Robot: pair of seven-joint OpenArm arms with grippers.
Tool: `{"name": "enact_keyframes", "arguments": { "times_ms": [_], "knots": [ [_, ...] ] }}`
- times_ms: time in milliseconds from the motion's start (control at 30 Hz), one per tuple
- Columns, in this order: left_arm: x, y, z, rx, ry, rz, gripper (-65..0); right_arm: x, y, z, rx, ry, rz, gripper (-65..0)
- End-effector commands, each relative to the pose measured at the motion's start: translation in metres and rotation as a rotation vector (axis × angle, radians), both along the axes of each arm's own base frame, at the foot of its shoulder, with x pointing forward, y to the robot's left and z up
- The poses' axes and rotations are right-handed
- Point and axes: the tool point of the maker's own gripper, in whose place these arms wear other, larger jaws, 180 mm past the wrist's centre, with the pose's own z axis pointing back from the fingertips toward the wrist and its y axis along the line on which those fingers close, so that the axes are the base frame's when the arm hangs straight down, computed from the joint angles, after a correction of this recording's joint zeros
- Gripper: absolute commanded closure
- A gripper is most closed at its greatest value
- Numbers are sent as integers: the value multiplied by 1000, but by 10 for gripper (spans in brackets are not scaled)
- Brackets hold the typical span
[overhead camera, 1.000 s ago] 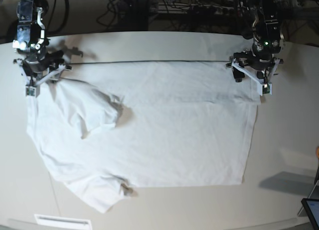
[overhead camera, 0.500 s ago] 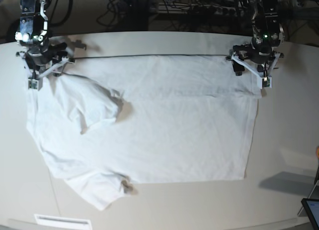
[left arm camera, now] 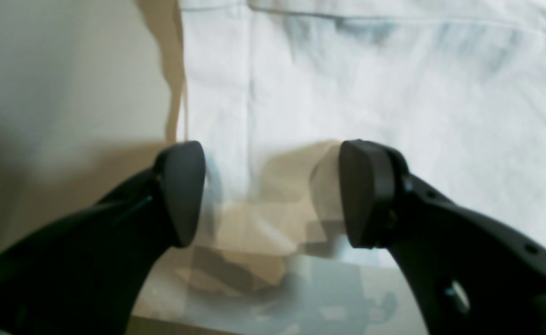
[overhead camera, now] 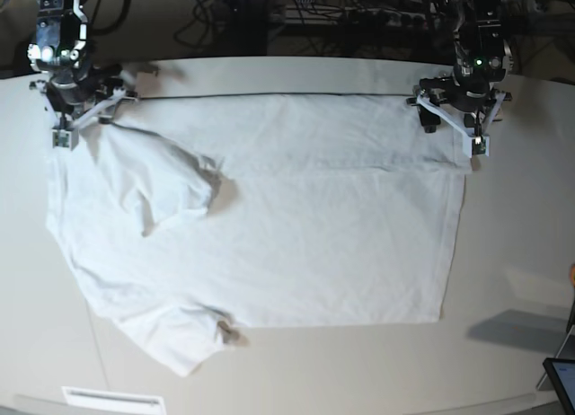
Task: Fold the T-shirt properly
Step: 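Pull the grasped edge back toward the robot with both grippers, then release the shirt and move both grippers outward along its sides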
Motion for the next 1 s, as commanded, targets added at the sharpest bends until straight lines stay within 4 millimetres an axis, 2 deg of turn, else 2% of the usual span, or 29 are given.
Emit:
{"name": "enact_keyframes", "arguments": {
  "times_ms": [0, 267, 333, 467, 567, 800, 967],
  "knots": [
    [-2, 4, 2, 19, 18, -3, -427, 9, -3, 11, -14, -48, 0, -292],
    [-3, 4, 2, 19, 18, -3, -427, 5, 4, 8, 6, -43, -12, -292],
    [2, 2, 9, 23, -4, -9, -427, 8, 4, 13, 5, -58, -14, -292],
    [11, 3, 31, 41, -71, -11, -427, 10, -10, 23, -10, -89, -58, -292],
    [15, 5, 35, 41, -66, -3, -427, 13, -18, 28, -23, -104, -76, -292],
    [33, 3, 50, 38, -97, -3, -427, 28, -18, 37, -23, -143, -75, -292],
    [49, 3, 61, 38, -145, -2, -427, 49, -22, 51, -28, -206, -83, -292]
  ]
}}
